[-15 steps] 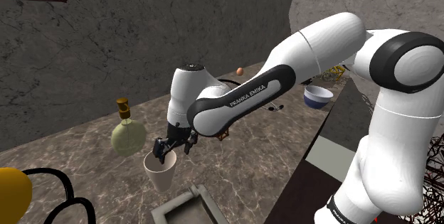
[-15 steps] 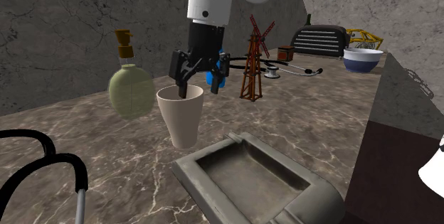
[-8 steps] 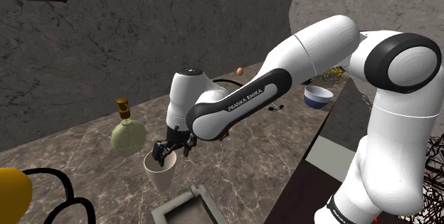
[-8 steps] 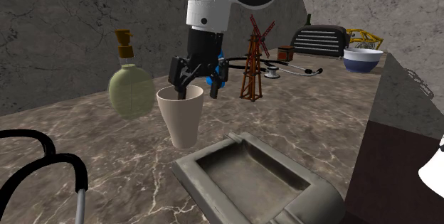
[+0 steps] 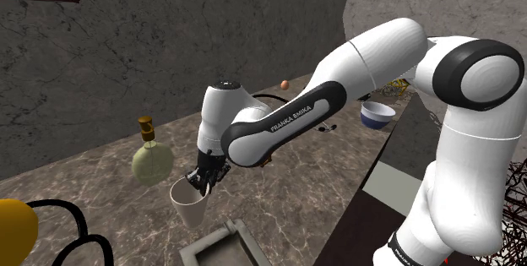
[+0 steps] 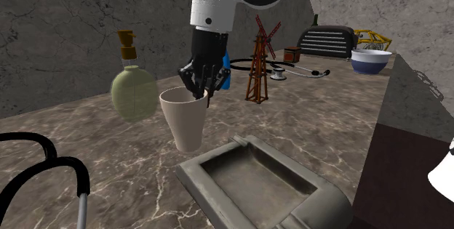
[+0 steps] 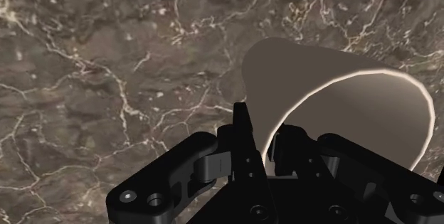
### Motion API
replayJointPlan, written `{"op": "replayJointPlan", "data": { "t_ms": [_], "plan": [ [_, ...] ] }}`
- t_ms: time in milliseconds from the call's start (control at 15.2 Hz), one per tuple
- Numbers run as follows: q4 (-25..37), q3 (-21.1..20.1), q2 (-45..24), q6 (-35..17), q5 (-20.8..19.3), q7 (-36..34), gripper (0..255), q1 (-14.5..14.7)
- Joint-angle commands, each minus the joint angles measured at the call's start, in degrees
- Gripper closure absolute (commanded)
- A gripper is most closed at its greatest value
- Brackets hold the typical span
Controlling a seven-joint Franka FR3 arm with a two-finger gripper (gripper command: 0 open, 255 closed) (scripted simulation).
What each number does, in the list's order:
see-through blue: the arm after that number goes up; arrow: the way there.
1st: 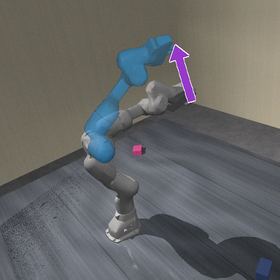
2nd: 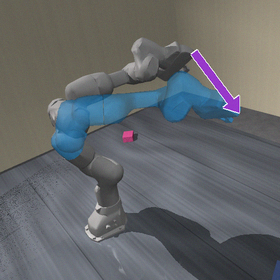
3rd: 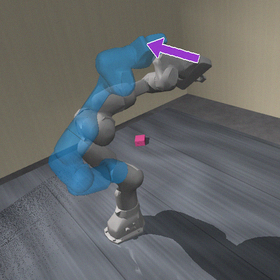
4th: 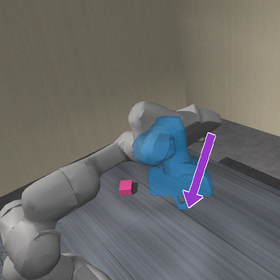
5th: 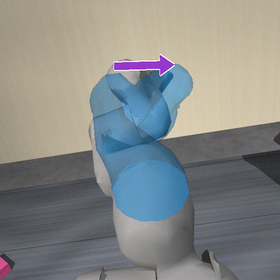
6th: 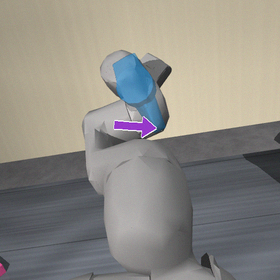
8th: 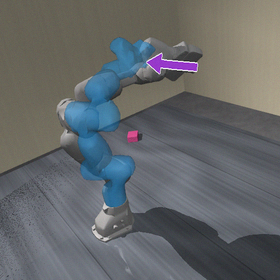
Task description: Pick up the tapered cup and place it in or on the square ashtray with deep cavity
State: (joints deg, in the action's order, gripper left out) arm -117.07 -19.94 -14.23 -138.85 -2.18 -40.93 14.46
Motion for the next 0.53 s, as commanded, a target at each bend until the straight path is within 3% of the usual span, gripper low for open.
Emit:
{"op": "replayJointPlan", "data": {
  "t_ms": [0, 462],
  "plan": [
    [-0.08, 0.04, -0.03, 0.02, -0.02, 0.0, 255, -0.02],
    [1.02, -0.26, 1.72, 2.77, 0.81, 0.45, 255, -0.29]
  ]
}}
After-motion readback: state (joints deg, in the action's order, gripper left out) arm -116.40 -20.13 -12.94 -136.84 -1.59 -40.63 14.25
